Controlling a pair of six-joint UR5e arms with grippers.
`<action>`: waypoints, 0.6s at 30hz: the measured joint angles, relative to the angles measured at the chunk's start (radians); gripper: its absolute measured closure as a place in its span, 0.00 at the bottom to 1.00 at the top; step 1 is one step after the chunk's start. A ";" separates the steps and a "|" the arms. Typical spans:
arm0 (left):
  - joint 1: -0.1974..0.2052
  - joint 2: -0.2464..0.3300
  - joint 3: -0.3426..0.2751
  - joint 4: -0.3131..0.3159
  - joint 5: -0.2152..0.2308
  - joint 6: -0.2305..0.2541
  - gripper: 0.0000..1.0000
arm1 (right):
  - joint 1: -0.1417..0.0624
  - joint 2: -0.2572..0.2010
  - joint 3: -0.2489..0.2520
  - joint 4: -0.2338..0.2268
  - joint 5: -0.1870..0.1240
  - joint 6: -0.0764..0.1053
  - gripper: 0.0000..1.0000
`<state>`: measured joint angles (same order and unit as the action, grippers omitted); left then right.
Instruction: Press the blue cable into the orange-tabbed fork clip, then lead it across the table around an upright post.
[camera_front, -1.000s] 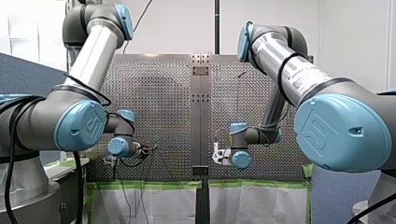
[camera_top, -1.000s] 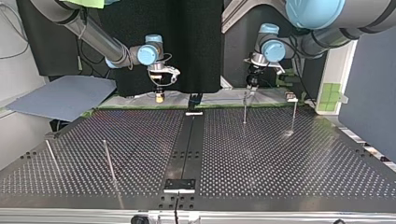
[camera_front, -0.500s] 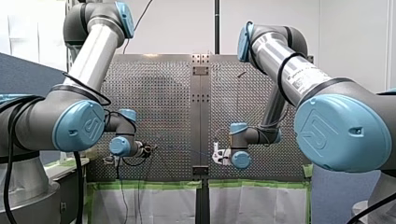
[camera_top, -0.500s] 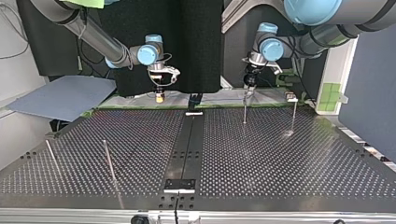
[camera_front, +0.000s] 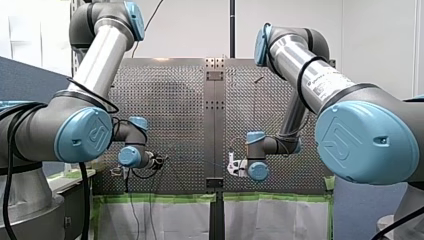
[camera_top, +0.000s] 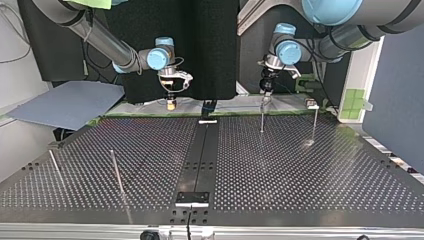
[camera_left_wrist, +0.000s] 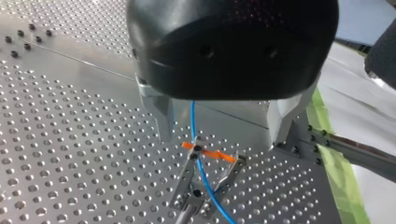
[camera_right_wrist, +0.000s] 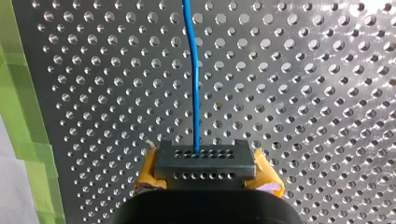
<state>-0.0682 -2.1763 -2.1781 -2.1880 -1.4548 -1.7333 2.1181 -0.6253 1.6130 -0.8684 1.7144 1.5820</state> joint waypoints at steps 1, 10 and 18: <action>-0.001 0.000 0.000 -0.001 -0.002 0.000 0.00 | 0.000 0.000 0.000 0.000 -0.001 0.000 1.00; -0.003 0.000 0.000 -0.001 -0.009 0.001 0.00 | 0.000 0.000 0.000 0.003 -0.005 0.003 1.00; -0.005 0.000 0.000 -0.002 -0.009 0.004 0.00 | 0.001 0.000 0.000 0.005 -0.005 0.003 1.00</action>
<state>-0.0735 -2.1760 -2.1780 -2.1904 -1.4641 -1.7293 2.1189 -0.6248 1.6131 -0.8637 1.7090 1.5849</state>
